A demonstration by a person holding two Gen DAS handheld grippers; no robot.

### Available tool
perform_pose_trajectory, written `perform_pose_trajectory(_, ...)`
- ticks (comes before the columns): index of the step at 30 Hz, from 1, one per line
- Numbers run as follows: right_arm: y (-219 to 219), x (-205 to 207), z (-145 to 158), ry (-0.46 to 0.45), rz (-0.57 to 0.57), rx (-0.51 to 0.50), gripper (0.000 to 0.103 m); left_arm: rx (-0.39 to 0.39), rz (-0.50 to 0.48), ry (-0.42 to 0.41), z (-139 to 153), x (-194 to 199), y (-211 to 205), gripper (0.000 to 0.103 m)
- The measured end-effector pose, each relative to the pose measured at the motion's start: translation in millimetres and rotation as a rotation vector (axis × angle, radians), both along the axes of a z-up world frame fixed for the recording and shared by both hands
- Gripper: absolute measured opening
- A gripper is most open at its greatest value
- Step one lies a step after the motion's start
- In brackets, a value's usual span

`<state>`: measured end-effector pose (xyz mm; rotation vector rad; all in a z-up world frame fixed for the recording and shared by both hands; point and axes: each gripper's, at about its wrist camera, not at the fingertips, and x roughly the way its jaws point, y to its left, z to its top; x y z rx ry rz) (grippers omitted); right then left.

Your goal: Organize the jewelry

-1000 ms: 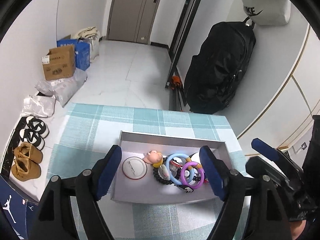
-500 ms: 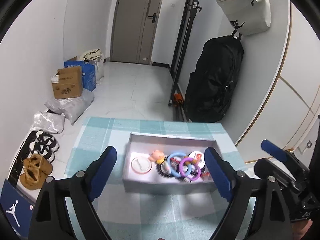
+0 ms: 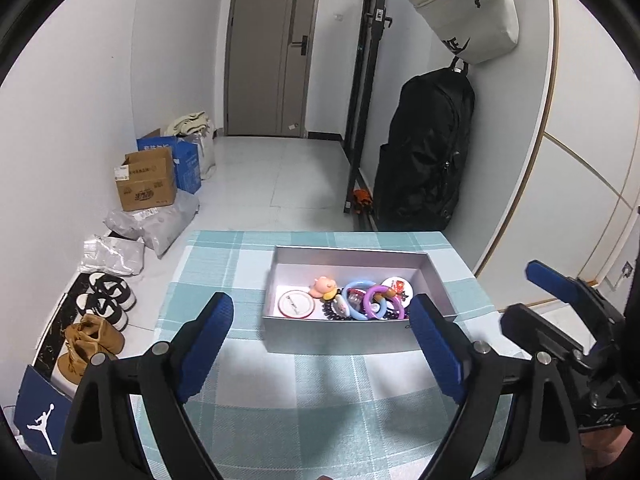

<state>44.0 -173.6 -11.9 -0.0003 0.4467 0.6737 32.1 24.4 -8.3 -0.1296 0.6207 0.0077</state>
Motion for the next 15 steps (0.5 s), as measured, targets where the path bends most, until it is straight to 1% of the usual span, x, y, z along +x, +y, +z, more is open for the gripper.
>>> perform_pose_trajectory(4,-2.2,-1.0,-2.4,0.016,0.000,0.004,0.101,0.003,-0.002,0.002,-0.4,-0.8,-0.8,0.087)
perform_pose_trajectory(15,-4.5,1.6,-4.5,0.025,-0.007,0.002,0.101,0.002,-0.010,0.005,-2.5,-2.0,-3.6,0.087)
